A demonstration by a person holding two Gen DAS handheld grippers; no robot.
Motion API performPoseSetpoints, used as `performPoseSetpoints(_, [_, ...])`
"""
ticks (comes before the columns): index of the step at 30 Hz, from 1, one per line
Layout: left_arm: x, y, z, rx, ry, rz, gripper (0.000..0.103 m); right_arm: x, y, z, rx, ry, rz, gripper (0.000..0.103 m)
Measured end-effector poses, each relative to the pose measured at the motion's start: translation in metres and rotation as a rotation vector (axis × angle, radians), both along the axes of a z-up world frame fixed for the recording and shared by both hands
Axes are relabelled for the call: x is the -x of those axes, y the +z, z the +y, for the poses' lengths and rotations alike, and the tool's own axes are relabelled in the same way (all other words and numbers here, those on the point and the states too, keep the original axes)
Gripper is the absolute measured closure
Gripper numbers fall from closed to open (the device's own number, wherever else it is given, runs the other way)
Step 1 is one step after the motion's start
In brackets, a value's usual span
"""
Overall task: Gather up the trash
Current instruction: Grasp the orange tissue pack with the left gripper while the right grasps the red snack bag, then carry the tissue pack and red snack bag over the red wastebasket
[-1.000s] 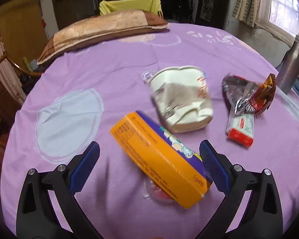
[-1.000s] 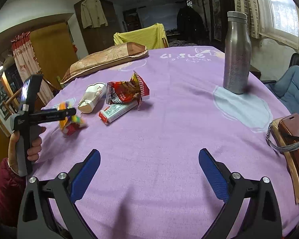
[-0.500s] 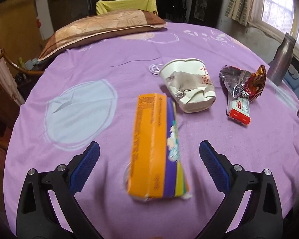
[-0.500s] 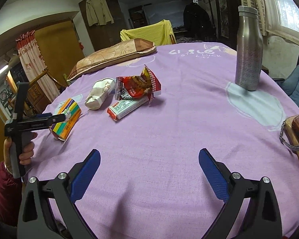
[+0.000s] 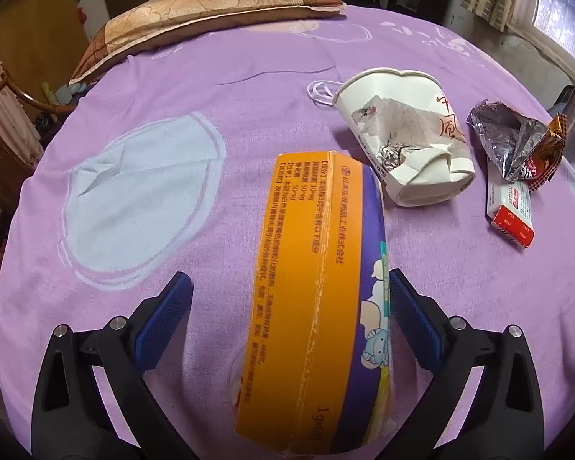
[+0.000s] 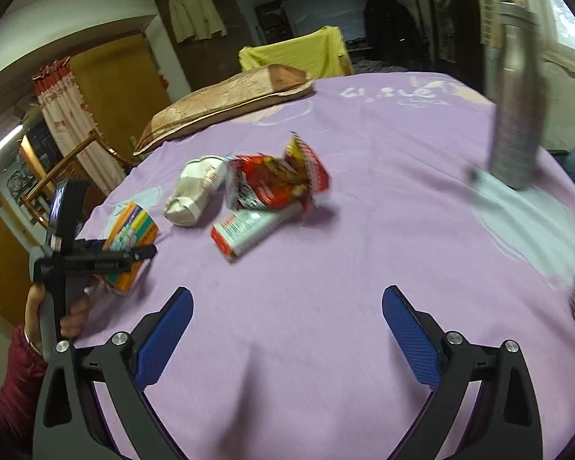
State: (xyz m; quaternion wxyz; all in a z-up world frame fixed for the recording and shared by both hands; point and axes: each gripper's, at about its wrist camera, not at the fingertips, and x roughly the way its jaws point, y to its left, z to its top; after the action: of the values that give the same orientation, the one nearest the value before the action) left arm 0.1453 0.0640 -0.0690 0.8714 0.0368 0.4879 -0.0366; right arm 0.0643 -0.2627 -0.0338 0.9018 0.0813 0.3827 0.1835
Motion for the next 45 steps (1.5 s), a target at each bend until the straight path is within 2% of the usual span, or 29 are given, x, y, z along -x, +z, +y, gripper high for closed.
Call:
performPoseSetpoints(4, [0.0, 0.0, 0.001, 0.001, 0.0, 0.0, 0.006, -0.045, -0.002, 0.015, -0.016, 0.014, 0.038, 0.006])
performPoseSetpoints(11, [0.0, 0.0, 0.0, 0.001, 0.0, 0.0, 0.006, -0.108, -0.005, 0.03, 0.009, -0.055, 0.036, 0.006])
performPoseSetpoints(15, [0.0, 0.0, 0.0, 0.001, 0.0, 0.0, 0.006, -0.134, -0.016, 0.039, -0.025, -0.004, 0.077, 0.006])
performPoseSetpoints(16, [0.0, 0.0, 0.0, 0.001, 0.0, 0.0, 0.006, -0.136, -0.019, 0.04, -0.028, 0.009, 0.079, 0.011])
performPoseSetpoints(18, [0.001, 0.0, 0.0, 0.001, -0.003, -0.001, 0.006, -0.134, -0.018, 0.04, -0.035, 0.034, 0.061, 0.033])
performPoseSetpoints(21, [0.002, 0.005, 0.003, 0.024, 0.0, -0.025, 0.007, -0.118, -0.003, 0.036, -0.024, 0.016, -0.036, 0.046])
performPoseSetpoints(23, [0.006, 0.011, 0.007, 0.061, 0.0, -0.055, 0.007, -0.108, 0.007, 0.033, -0.044, 0.012, -0.091, 0.047])
performPoseSetpoints(26, [0.007, 0.015, 0.009, 0.103, -0.015, -0.067, 0.017, -0.1, 0.014, 0.026, -0.073, -0.004, -0.125, 0.046])
performPoseSetpoints(29, [0.005, 0.013, 0.006, 0.114, -0.035, -0.053, 0.03, -0.101, 0.015, 0.023, -0.061, -0.022, -0.127, 0.046])
performPoseSetpoints(33, [0.004, 0.013, 0.006, 0.129, -0.051, -0.055, 0.054, -0.101, 0.014, 0.02, -0.072, -0.021, -0.106, 0.045])
performPoseSetpoints(34, [0.005, 0.015, 0.006, 0.145, -0.059, -0.061, 0.057, -0.101, 0.014, 0.02, -0.069, -0.021, -0.108, 0.045])
performPoseSetpoints(38, [0.012, 0.029, 0.01, 0.187, -0.062, -0.133, 0.058, -0.095, 0.017, 0.018, -0.073, -0.018, -0.135, 0.046])
performPoseSetpoints(40, [0.018, 0.04, 0.013, 0.232, -0.072, -0.181, 0.058, -0.088, 0.02, 0.014, -0.08, -0.025, -0.16, 0.047])
performPoseSetpoints(43, [0.026, 0.051, 0.016, 0.319, -0.093, -0.203, 0.058, -0.071, 0.026, 0.007, -0.088, -0.038, -0.19, 0.047])
performPoseSetpoints(45, [0.031, 0.057, 0.01, 0.319, -0.104, -0.211, 0.058, -0.048, 0.031, 0.0, -0.077, -0.043, -0.217, 0.047])
